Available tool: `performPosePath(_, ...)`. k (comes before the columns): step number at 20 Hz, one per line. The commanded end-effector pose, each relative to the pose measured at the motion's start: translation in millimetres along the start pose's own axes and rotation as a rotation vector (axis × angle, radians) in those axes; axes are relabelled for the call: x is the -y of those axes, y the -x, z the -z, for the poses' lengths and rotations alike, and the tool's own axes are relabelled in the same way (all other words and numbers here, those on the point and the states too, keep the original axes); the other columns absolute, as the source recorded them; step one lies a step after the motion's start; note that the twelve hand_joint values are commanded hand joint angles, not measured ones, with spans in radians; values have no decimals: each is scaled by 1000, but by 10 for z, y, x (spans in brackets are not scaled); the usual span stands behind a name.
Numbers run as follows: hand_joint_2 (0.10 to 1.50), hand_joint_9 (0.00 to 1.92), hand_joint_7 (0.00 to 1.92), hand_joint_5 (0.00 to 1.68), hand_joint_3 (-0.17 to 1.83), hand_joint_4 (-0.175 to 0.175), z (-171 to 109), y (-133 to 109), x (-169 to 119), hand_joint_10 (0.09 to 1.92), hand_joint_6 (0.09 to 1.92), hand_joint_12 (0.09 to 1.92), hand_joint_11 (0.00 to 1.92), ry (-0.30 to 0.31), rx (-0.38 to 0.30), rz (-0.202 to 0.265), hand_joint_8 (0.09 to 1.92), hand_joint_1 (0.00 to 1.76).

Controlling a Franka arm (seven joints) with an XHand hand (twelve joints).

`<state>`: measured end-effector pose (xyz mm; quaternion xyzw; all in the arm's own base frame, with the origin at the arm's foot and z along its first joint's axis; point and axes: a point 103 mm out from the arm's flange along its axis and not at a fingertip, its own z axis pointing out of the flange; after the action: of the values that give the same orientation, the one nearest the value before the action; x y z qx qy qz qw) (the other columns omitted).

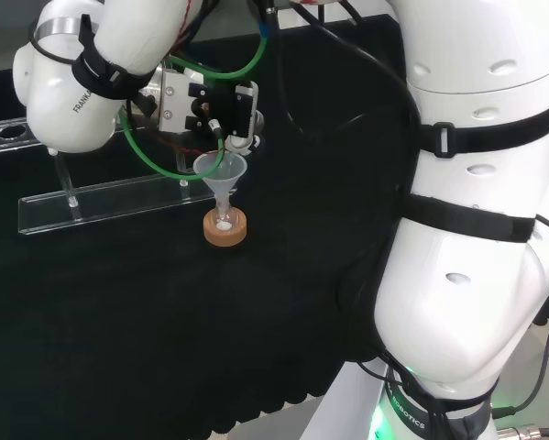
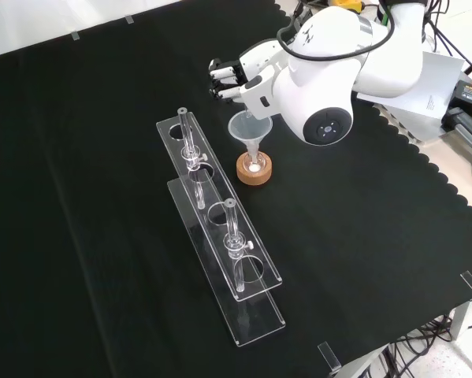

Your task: Pour all the NaCl from the weighing funnel into the round-bottom flask.

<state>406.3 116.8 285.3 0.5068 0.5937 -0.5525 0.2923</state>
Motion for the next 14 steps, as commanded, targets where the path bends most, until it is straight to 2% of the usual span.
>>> performPosePath(1, 697, 869, 550, 1319, 543, 175, 29, -12, 20, 342, 540, 1167, 626, -3, 17, -2, 635, 1124)
performPosePath(9, 697, 865, 549, 1319, 543, 175, 2, 15, 9, 344, 541, 1170, 623, 3, 11, -8, 635, 1123)
performPosePath(14, 697, 863, 549, 1319, 543, 175, -43, 28, -12, 346, 541, 1171, 622, 2, -34, 5, 635, 1123)
